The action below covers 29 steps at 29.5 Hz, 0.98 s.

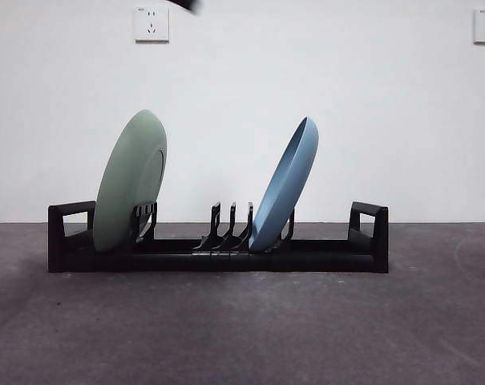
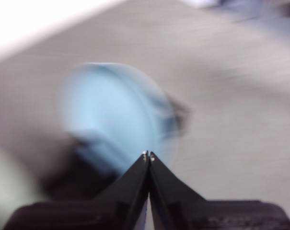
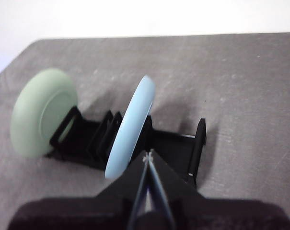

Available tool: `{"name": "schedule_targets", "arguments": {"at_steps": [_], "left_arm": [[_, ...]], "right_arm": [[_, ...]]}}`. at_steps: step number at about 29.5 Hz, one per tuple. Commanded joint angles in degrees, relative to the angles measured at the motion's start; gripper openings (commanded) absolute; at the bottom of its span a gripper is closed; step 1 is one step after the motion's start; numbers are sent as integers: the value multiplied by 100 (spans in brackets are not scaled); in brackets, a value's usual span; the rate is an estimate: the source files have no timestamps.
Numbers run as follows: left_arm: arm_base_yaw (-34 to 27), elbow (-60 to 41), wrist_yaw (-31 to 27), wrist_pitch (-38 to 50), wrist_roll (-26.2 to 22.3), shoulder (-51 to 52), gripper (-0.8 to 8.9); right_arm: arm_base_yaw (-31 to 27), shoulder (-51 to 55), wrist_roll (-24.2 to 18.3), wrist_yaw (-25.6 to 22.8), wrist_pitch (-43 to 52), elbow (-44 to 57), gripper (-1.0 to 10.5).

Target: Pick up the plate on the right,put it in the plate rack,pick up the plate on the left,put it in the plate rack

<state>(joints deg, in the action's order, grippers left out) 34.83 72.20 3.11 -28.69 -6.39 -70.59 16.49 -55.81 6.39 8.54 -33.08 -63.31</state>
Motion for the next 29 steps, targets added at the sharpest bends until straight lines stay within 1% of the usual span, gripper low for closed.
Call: {"name": "schedule_targets", "arguments": {"at_steps": [1, 4, 7, 10, 12, 15, 17, 20, 24, 26, 29], "left_arm": [[-48, -50, -553, -144, -463, 507, -8], [-267, -111, -612, -153, -527, 975, -8], [-527, -415, -612, -109, -527, 1421, -8], [-728, -1233, -608, 166, -520, 2048, -8], [-813, -1873, -610, 358, -483, 2500, -8], [-925, -2826, -612, 636, -234, 3222, -8], [-953, -3366, -627, 780, 9, 3709, -8], [-953, -3880, -699, 798, 286, 4225, -8], [-953, -4347, -782, 675, 409, 4719, -8], [-953, -4489, -761, 778, 704, 4872, -8], [-953, -4503, -761, 892, 999, 4900, -7]], "right_arm": [[9, -7, -205, 20, -9, 15, -10], [13, 0, -258, 13, 55, 31, -10], [15, 87, -264, 13, 256, 192, -10], [55, 350, -190, -15, 752, 697, -11], [136, 592, -76, -201, 1104, 1117, -11], [332, 1045, 4, -590, 1530, 1808, -11], [492, 1394, 125, -752, 1764, 2306, -11], [723, 1899, 256, -894, 2033, 3010, -11], [1005, 2463, 433, -1202, 2100, 3672, -10], [1093, 2638, 463, -1412, 2031, 3812, -10], [1104, 2669, 474, -1786, 1937, 3816, 1]]}}
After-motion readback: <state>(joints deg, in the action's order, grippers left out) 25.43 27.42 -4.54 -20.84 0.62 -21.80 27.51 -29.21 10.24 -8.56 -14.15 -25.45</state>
